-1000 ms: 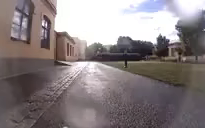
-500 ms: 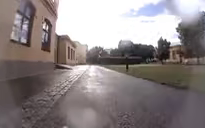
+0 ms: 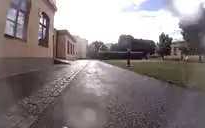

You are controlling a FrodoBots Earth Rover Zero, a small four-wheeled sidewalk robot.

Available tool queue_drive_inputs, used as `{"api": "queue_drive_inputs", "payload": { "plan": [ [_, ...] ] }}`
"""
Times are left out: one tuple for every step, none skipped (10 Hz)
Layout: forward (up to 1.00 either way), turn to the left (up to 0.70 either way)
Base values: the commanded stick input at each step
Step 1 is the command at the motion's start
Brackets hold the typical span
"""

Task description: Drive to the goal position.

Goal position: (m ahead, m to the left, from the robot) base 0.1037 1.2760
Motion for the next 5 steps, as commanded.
{"api": "queue_drive_inputs", "payload": {
  "plan": [
    [0.68,0.00],
    [0.44,0.00],
    [0.32,0.00],
    [0.26,0.00],
    [0.24,0.00]
  ]
}}
